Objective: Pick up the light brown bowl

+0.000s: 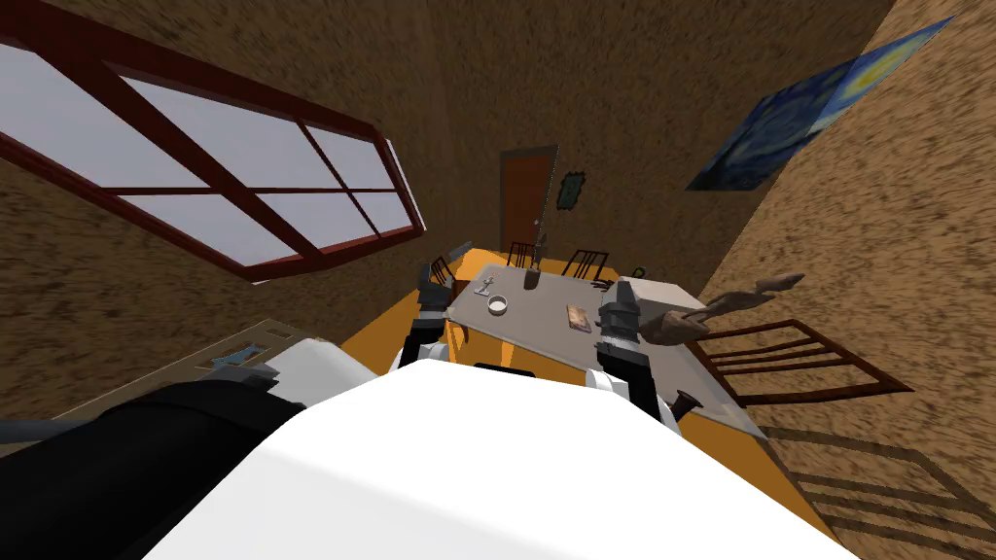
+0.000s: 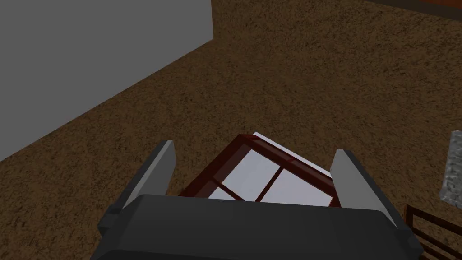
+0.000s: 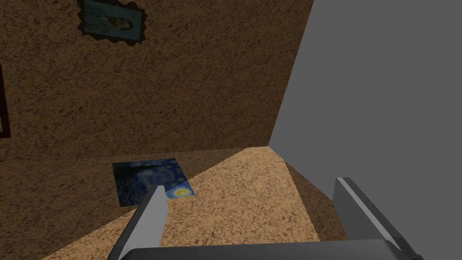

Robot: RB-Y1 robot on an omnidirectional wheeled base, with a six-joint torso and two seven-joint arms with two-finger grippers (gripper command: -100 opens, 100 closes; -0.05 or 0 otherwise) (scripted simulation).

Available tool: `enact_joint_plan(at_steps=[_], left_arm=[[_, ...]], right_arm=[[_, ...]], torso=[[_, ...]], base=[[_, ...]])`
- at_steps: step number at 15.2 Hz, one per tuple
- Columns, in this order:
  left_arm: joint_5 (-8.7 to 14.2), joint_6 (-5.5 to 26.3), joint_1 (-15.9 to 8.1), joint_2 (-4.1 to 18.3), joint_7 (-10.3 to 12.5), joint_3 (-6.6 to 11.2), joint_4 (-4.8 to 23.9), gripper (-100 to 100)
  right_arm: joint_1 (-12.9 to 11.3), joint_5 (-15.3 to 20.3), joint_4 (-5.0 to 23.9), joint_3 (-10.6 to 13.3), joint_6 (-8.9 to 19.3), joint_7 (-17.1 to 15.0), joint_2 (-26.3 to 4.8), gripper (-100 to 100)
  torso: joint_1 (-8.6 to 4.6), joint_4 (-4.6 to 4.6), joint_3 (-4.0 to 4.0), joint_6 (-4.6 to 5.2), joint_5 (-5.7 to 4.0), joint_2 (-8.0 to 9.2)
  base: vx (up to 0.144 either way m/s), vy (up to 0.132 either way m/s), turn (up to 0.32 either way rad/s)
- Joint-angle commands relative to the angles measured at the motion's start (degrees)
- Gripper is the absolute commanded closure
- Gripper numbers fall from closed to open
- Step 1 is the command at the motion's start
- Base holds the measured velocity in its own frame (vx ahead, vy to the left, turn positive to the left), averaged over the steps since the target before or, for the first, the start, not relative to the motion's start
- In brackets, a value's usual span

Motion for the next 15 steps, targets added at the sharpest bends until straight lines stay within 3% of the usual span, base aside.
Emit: enact_joint_plan(at_steps=[1, 4, 5, 7, 12, 15], left_arm=[[-0.01, 0.66, -0.47, 1.76, 0.29, 0.37, 0.54, -100], [0.02, 3.28, -2.25, 5.57, 1.52, 1.89, 2.87, -100], [0.02, 3.28, -2.25, 5.57, 1.52, 1.89, 2.87, -100], [0.12, 5.98, -4.01, 7.8, 2.86, 3.48, 5.39, -100], [0.3, 9.36, -6.14, 9.74, 4.6, 5.47, 8.63, -100], [0.59, 13.02, -8.51, 11.46, 6.68, 7.79, 12.55, -100]], right_arm=[[0.0, 0.0, 0.0, 0.0, 0.0, 0.0, 0.0, 0], [-0.01, 0.0, 0.0, 0.0, 0.0, 0.0, 0.0, 0], [-0.01, 0.0, 0.0, 0.0, 0.0, 0.0, -0.01, 0], [-0.01, 0.0, 0.0, 0.0, 0.0, 0.0, -0.01, 0], [-0.02, 0.0, 0.0, 0.0, 0.0, 0.0, -0.01, 0], [-0.01, 0.0, 0.0, 0.0, 0.0, 0.0, -0.01, 0]], torso=[[0.0, 0.0, 0.0, 0.0, 0.0, 0.0], [0.15, 0.0, 0.02, 0.05, 0.03, 0.04], [0.24, 0.01, 0.03, 0.05, 0.05, 0.05], [0.27, 0.01, 0.03, 0.03, 0.06, 0.05], [0.24, 0.0, -0.01, 0.06, 0.05, -0.01], [0.25, -0.01, -0.02, 0.03, 0.06, -0.04]], base=[[-0.002, 0.006, -0.087], [-0.014, 0.041, -0.25], [-0.013, 0.058, -0.178], [-0.013, 0.055, -0.255], [-0.006, 0.048, -0.255], [-0.003, 0.05, -0.229]])
